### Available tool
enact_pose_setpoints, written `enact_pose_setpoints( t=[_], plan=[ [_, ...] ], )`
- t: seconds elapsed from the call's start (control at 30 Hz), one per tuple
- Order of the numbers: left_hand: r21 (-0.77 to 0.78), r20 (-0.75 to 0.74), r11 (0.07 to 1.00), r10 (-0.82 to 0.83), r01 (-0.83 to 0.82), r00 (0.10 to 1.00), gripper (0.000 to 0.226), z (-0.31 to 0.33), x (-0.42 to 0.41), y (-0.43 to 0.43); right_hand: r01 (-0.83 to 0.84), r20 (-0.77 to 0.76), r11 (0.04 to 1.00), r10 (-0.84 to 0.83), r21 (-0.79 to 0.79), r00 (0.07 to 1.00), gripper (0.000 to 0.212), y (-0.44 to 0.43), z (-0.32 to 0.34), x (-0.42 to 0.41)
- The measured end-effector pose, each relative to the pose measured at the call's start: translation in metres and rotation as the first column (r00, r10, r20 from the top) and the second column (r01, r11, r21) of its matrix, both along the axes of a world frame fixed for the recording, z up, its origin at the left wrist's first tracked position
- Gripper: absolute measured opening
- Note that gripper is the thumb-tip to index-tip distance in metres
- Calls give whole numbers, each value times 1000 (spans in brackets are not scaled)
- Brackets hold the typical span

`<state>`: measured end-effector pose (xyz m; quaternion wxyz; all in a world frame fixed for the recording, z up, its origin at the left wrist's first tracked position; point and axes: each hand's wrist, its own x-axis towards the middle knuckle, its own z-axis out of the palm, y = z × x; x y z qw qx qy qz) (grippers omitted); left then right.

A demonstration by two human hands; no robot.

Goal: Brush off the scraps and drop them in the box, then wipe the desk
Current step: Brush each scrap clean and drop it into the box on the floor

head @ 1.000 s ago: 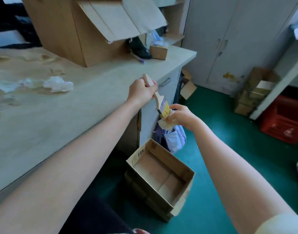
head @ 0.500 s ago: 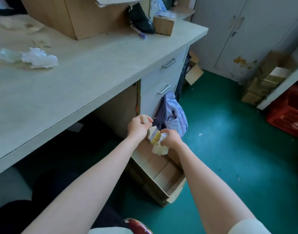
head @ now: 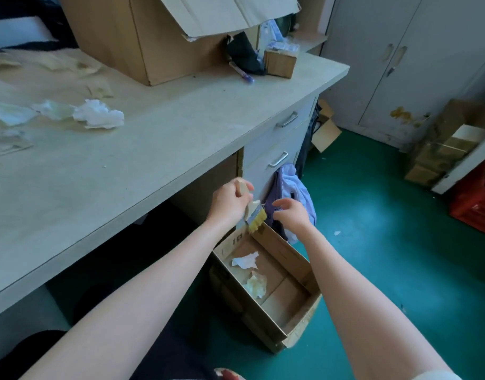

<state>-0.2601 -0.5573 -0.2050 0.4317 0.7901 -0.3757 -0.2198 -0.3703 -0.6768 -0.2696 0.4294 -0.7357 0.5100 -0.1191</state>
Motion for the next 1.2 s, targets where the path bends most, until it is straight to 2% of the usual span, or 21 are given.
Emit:
enact_pose_setpoints(
  t=[0.1, 0.27, 0.33, 0.43, 0.63, 0.8, 0.9, 1.03, 1.2],
  plan=[
    [-133, 115, 990, -29, 44, 993, 9, 39, 4, 0, 76, 152, 997, -72, -20, 986, 40, -5, 31, 12],
    [-326, 38, 945, 9, 4, 999, 15, 107, 10, 10, 137, 384, 990, -135, 24, 913, 35, -7, 97, 35],
    [-398, -12, 917, -2, -3, 1000, 23, 134, 14, 19, 127, 449, 992, -122, 20, 885, 31, -3, 123, 43],
    [-469, -48, 882, 25, -45, 999, 23, 166, 32, 36, 91, 504, 996, -85, 12, 860, 28, 4, 152, 53],
    [-541, -101, 816, 177, -204, 979, 22, 193, 80, 80, -50, 523, 999, 42, 1, 851, 26, 33, 188, 92],
    [-547, -89, 768, 341, -332, 936, 22, 202, 119, 131, -247, 506, 966, 251, -77, 825, 22, 85, 208, 150],
    [-552, -91, 726, 437, -411, 895, 25, 205, 138, 164, -381, 461, 914, 400, -140, 792, 27, 119, 213, 179],
    [-541, -60, 692, 536, -479, 842, 24, 210, 159, 213, -517, 408, 843, 528, -146, 745, 34, 165, 216, 214],
    [-539, -32, 634, 642, -554, 766, 23, 217, 174, 273, -687, 332, 707, 697, -168, 636, 34, 221, 219, 244]
  ],
)
